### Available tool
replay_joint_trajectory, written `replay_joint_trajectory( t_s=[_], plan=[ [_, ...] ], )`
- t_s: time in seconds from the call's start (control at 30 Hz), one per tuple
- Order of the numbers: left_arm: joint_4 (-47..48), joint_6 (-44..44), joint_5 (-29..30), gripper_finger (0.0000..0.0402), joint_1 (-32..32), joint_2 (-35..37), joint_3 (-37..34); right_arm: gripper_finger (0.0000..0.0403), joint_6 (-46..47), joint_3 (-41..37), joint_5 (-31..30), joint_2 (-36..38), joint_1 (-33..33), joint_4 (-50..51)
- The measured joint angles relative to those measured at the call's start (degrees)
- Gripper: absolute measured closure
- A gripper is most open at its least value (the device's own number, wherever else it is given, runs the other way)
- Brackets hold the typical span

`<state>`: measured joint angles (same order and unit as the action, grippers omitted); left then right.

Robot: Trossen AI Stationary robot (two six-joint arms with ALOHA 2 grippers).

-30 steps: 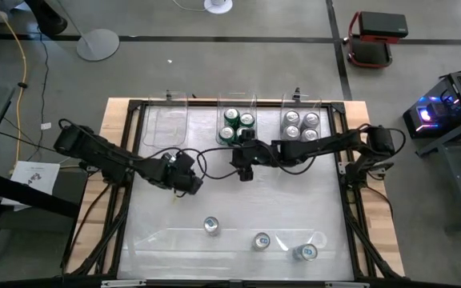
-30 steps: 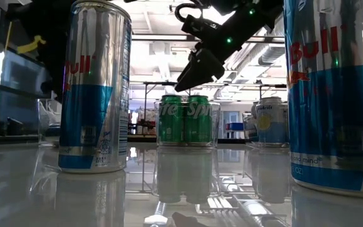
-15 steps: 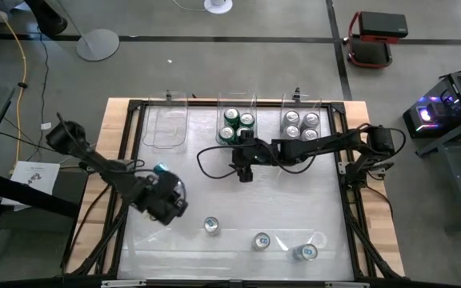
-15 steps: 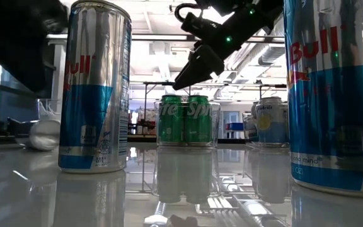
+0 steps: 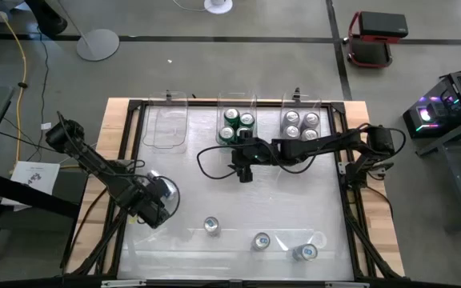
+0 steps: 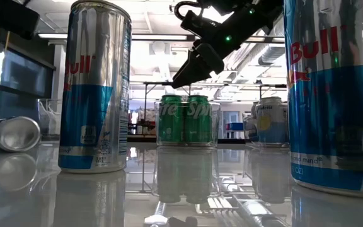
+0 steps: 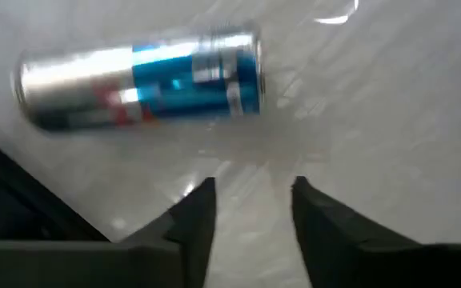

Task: Sort soda cans
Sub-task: Put the top left blue can into the left transparent bin

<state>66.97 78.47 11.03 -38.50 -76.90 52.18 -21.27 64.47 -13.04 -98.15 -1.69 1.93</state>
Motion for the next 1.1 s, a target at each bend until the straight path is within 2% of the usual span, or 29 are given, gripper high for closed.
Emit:
replay_joint_trajectory(
  t_s=[0.1, 0.27, 0.4, 0.57, 0.8, 0.97, 1.1],
  plan=[
    [0.8, -8.8, -0.8, 0.019, 4.0, 0.0, 0.0, 0.0059, 0.1, 0.0, 0.0, 0.0, -0.2, -0.4],
    [0.8, -28.9, -7.4, 0.0096, 11.2, 0.0, 0.0, 0.0059, 0.4, 0.0, 0.0, 0.0, -0.3, -0.4],
    [1.9, -44.4, -10.8, 0.0057, 14.1, -0.3, 0.0, 0.0059, 1.3, 0.0, 0.2, 0.0, -0.3, -0.4],
    [7.1, -59.1, -7.9, 0.0051, 15.4, -3.1, 0.0, 0.0059, 1.7, -0.7, 2.8, 0.0, -0.3, -0.8],
    [5.8, -73.2, -6.8, 0.0051, 15.7, -8.0, -0.8, 0.0059, 1.8, -3.3, 3.2, 0.0, -0.3, -2.9],
    [3.5, -76.1, -5.1, 0.0053, 15.7, -10.2, -6.0, 0.0059, 2.5, -4.5, 3.2, 0.0, -0.3, -3.8],
    [3.5, -75.3, -4.2, 0.0075, 17.2, -12.0, -5.9, 0.0059, 2.6, -4.5, 3.2, 0.0, -0.2, -3.9]
  ],
)
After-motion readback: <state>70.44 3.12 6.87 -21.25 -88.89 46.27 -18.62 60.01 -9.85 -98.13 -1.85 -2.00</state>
